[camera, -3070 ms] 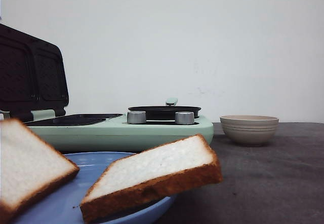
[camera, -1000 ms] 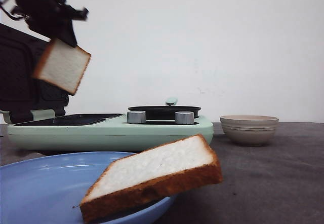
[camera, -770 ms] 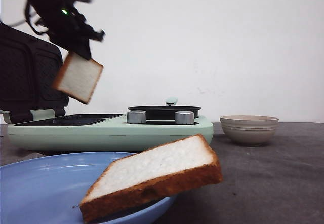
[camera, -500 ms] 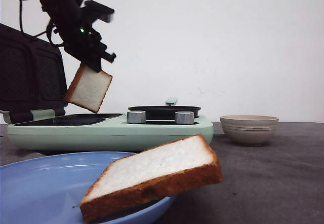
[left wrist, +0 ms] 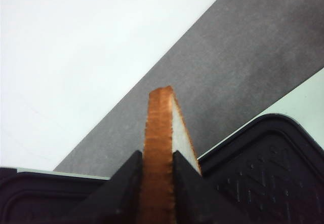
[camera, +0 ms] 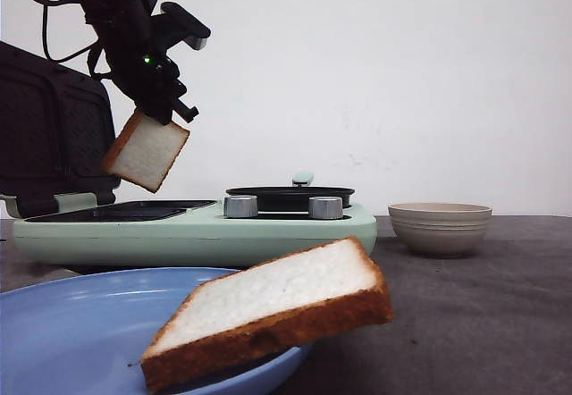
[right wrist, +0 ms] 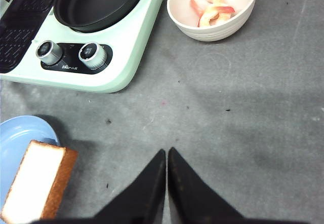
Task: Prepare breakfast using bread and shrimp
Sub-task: 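Lower the held bread onto the farther press plate and release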
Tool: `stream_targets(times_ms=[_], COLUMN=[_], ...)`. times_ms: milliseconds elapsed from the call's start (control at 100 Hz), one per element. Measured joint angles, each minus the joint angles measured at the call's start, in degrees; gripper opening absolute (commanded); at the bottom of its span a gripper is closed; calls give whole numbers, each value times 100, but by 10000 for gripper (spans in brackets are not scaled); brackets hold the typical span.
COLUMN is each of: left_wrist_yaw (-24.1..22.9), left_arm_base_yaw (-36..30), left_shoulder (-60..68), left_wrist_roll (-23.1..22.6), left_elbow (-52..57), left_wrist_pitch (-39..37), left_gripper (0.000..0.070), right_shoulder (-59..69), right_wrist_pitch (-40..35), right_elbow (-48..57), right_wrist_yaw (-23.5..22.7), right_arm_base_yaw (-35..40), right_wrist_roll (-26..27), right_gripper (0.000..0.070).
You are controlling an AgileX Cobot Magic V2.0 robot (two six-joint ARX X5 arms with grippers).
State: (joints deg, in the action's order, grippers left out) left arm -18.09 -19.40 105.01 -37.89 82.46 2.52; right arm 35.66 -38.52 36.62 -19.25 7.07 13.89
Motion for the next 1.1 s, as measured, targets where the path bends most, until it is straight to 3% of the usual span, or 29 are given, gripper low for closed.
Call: stream_targets(times_ms=[400, 1100], left_wrist_yaw=[-273, -275], left_arm_base_yaw=[-2, -35], left_shoulder=[138, 409], left_wrist_roll=[-232, -313], left_elbow=[0, 4], left_wrist_pitch=[24, 59], left_gripper=[4, 4], right_shoulder=[0, 0], right_wrist_pitch=[-2, -94], right_elbow=[0, 0], right_wrist_yaw=[0, 0], right_arm_base_yaw=[0, 0], right_wrist_roll=[-2, -2], right_gripper=[0, 0])
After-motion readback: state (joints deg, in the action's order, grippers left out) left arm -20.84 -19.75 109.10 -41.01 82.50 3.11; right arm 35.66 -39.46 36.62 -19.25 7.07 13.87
